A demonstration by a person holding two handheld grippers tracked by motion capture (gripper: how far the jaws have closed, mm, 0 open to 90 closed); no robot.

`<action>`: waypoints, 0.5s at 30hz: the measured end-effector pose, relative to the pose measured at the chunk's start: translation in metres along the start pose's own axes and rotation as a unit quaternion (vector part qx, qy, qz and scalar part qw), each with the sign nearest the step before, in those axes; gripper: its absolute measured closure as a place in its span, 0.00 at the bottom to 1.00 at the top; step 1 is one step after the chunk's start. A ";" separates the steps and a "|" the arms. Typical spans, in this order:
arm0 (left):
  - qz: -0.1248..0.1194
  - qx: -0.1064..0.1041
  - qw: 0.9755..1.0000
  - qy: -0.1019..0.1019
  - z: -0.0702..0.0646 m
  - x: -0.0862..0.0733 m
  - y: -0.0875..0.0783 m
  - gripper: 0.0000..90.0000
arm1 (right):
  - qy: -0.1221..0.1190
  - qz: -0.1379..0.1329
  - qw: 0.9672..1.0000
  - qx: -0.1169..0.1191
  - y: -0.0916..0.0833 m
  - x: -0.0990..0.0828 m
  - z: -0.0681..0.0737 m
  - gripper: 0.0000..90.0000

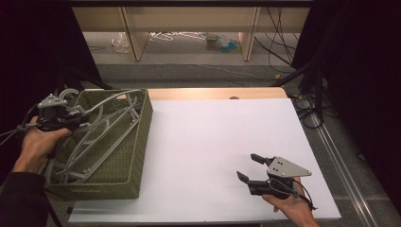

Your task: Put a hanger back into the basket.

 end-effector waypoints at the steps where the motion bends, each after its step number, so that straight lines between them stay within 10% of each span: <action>1: 0.001 0.000 1.000 -0.008 -0.001 0.000 0.002 0.88 | 0.000 0.000 1.000 0.000 0.000 0.000 0.000 0.28; 4: 0.020 -0.006 1.000 -0.009 -0.002 -0.003 0.010 0.88 | 0.000 0.000 1.000 0.000 0.000 0.000 0.000 0.28; 5: 0.009 -0.011 0.999 -0.037 -0.008 -0.003 0.017 0.88 | 0.000 0.000 1.000 0.000 0.000 0.000 0.000 0.28; 8: 0.037 -0.018 0.999 -0.017 -0.005 -0.014 0.025 0.88 | 0.000 0.001 1.000 0.000 0.000 0.000 0.000 0.28; 15: 0.053 -0.023 0.996 -0.071 0.000 -0.037 0.042 0.87 | -0.002 0.007 1.000 0.004 -0.001 -0.001 0.000 0.28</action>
Point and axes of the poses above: each handheld gripper's, and its own axes: y roughly forward along the jaws, x roughly out of its top, z roughly to its left, the point moved 9 cm from there along y, roughly forward along the jaws, and after that the axes turned 2 degrees about -x, right-handed, at the moved point
